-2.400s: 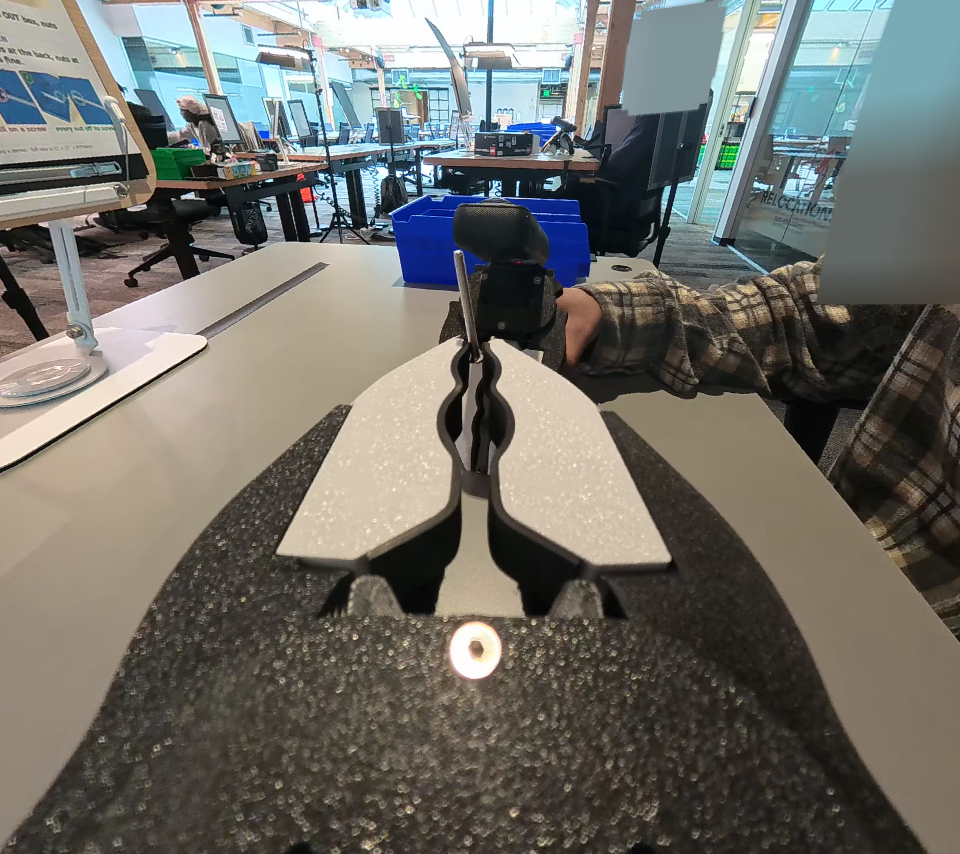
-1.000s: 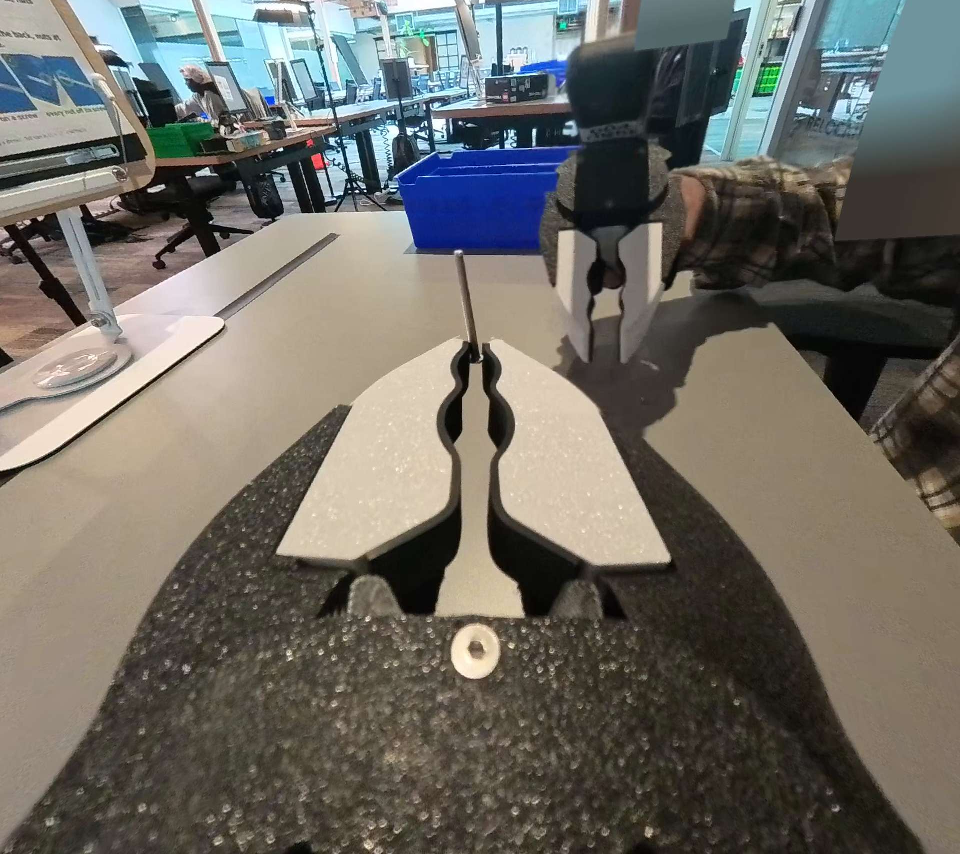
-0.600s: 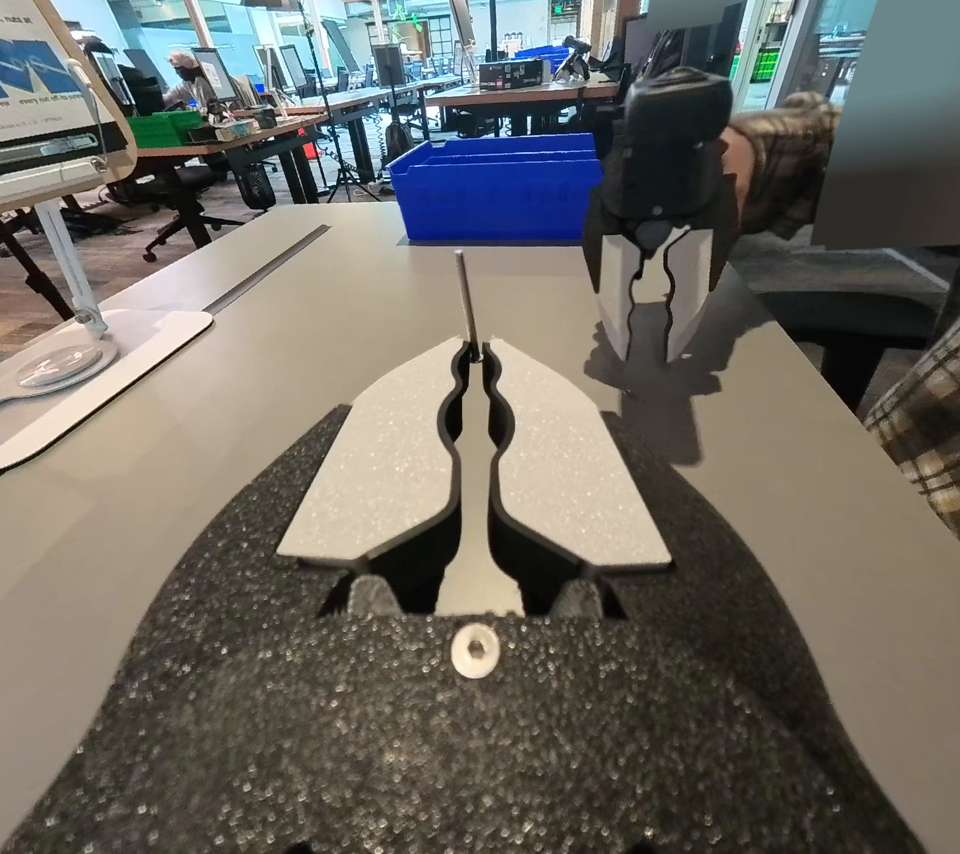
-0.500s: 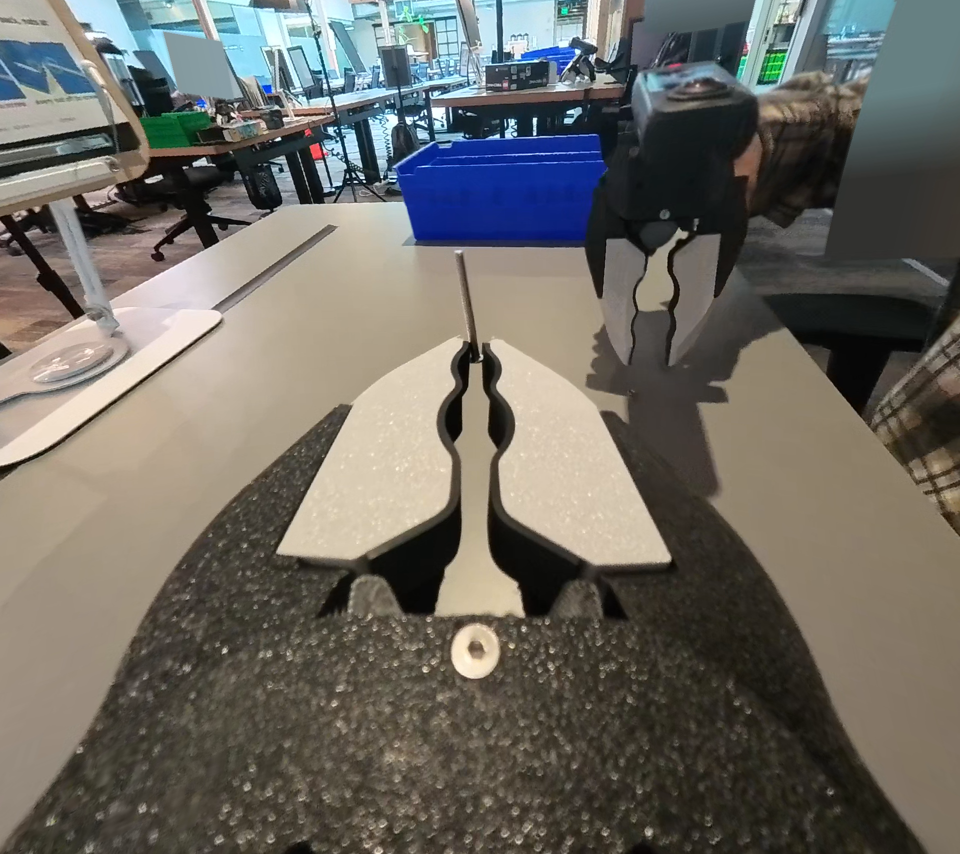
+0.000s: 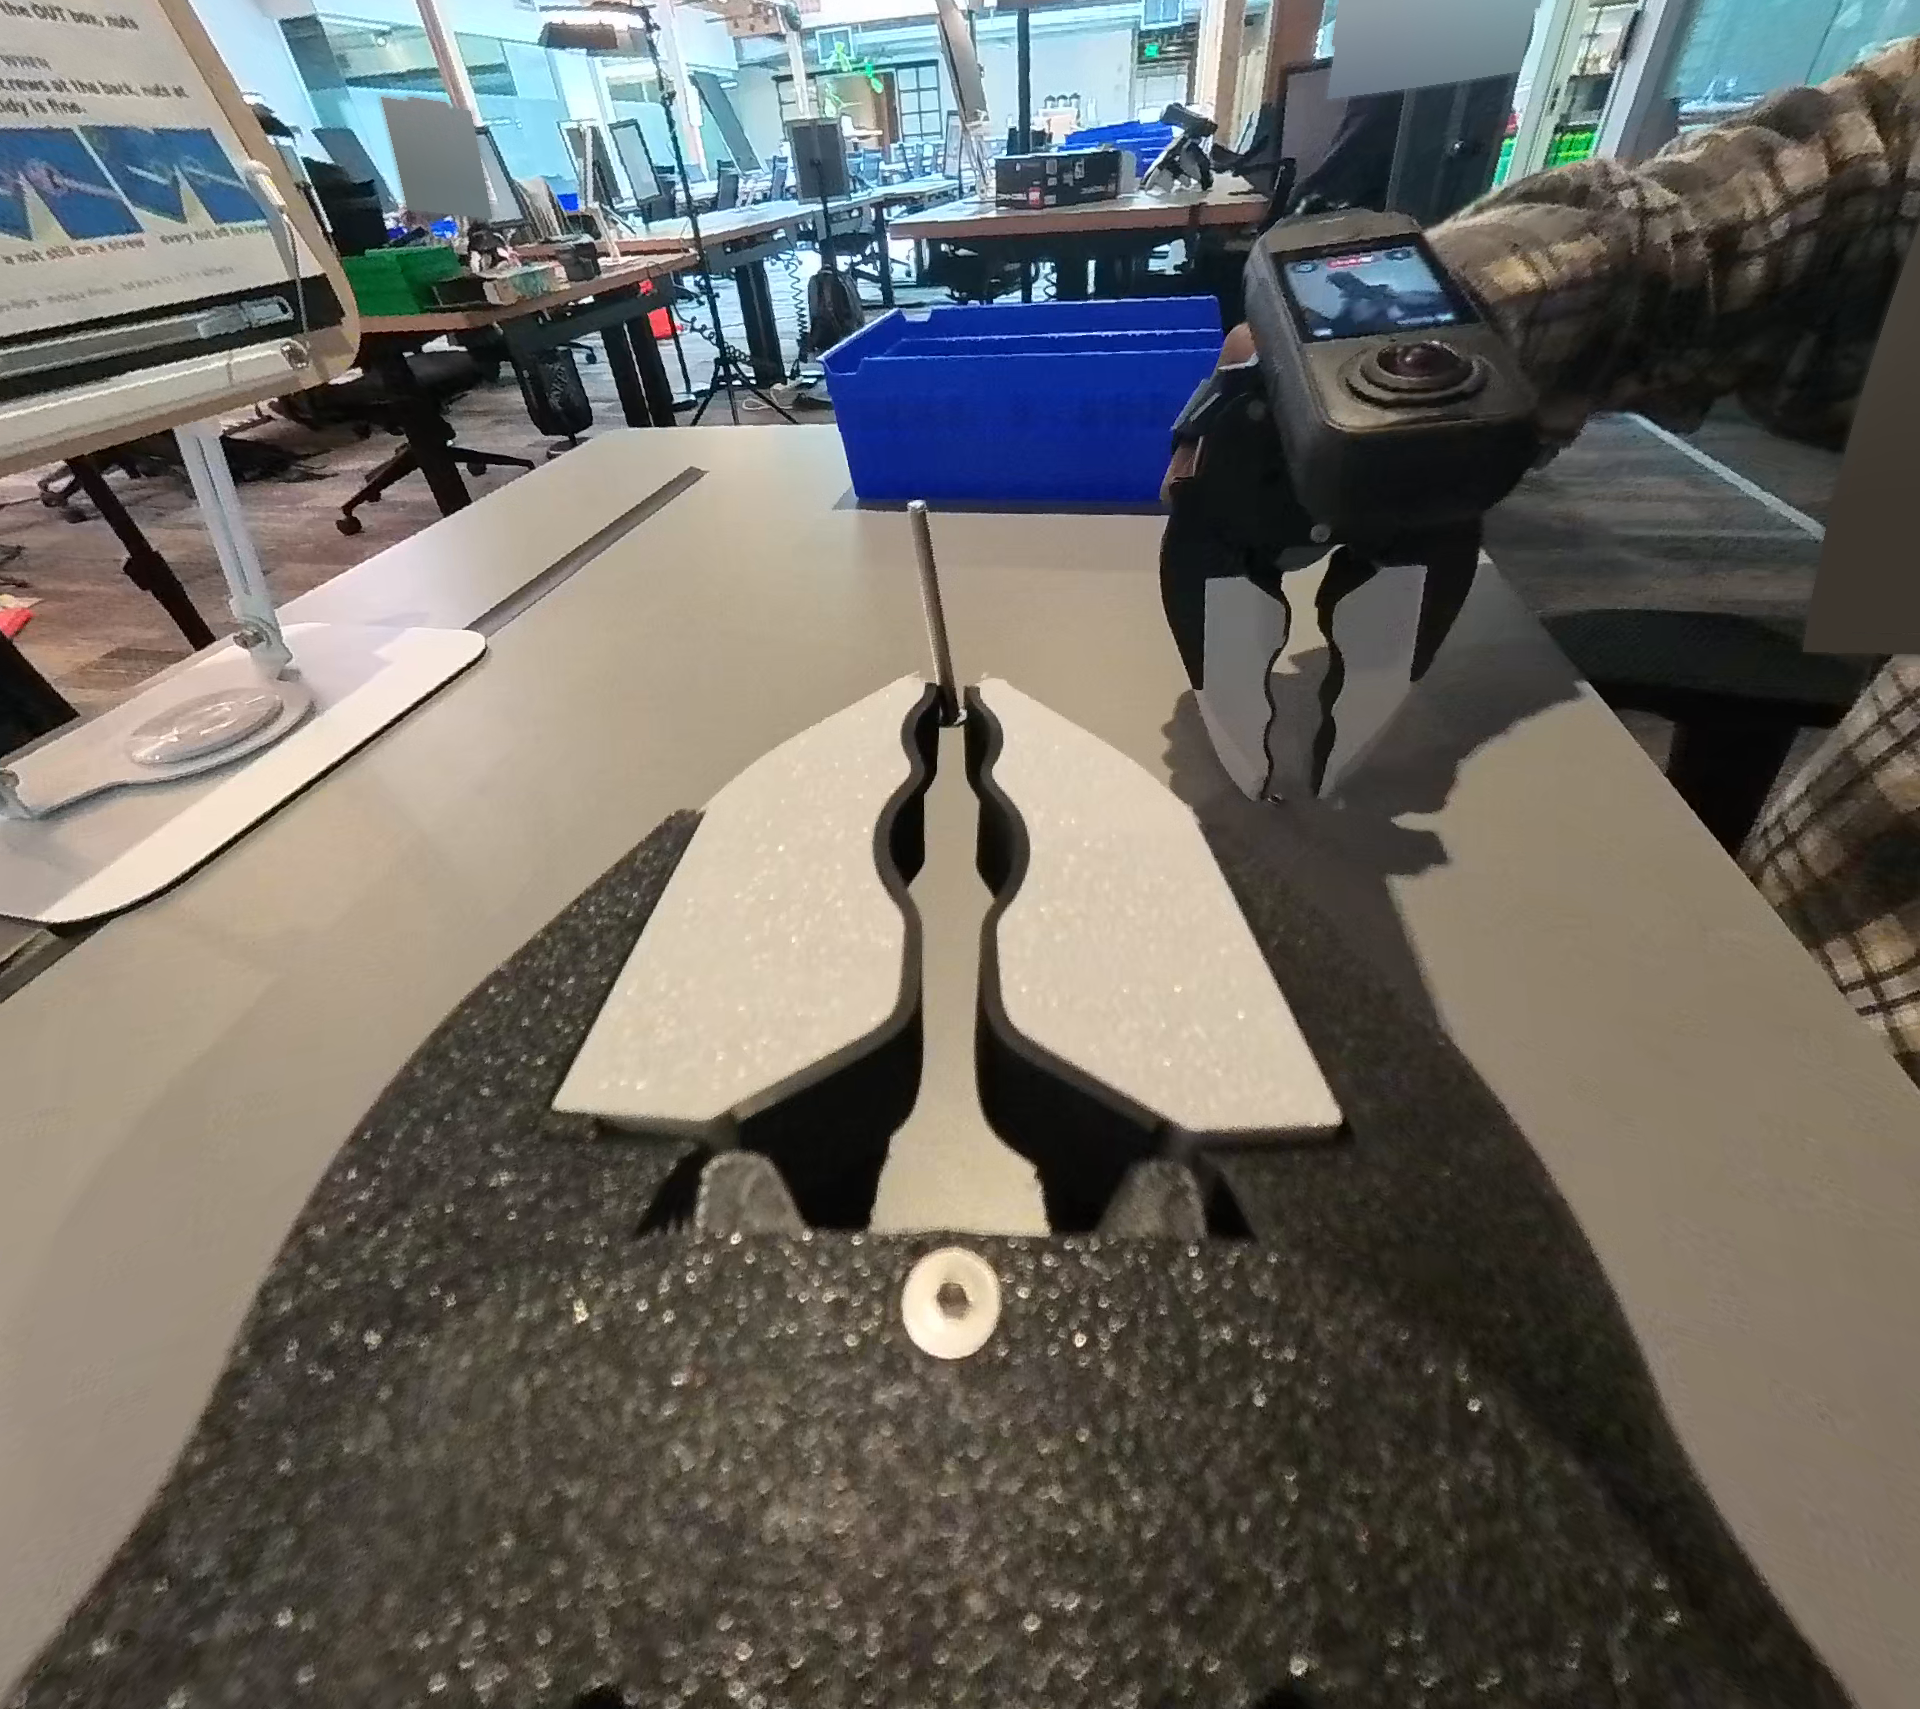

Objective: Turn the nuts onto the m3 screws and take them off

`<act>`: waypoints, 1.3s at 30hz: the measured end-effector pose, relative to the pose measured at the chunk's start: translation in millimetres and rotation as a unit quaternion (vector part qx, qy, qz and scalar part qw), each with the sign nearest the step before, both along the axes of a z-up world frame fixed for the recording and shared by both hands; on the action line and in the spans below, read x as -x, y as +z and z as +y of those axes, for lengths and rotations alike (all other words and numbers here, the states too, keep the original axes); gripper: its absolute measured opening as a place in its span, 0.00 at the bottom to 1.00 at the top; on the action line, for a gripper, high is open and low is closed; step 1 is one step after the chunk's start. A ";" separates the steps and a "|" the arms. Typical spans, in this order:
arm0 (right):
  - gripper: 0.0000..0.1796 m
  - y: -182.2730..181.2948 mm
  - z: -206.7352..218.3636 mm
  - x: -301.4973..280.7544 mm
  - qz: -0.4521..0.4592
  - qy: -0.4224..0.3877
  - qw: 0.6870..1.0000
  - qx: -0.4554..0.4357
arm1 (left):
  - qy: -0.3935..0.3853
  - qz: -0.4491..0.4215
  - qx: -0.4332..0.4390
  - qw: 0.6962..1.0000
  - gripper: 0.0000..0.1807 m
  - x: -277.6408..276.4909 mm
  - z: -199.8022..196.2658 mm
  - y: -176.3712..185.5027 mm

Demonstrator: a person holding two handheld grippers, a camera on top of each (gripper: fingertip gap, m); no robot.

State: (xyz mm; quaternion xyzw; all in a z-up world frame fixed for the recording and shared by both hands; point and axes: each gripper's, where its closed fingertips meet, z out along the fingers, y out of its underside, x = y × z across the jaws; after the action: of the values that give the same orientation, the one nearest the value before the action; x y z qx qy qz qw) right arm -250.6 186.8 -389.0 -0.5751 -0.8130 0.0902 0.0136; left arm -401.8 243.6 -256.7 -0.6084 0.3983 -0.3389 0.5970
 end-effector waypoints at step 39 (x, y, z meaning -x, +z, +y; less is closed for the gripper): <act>0.03 22.3 9.8 4.6 0.042 0.004 0.999 -0.007 | -0.014 0.008 0.006 1.000 0.02 -10.0 -3.5 -6.2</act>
State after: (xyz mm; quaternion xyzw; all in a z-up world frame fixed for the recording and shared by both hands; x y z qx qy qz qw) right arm -255.2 196.5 -366.8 -0.5672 -0.8147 0.1085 0.0518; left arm -391.8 240.1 -262.9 -0.6090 0.4097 -0.3446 0.5853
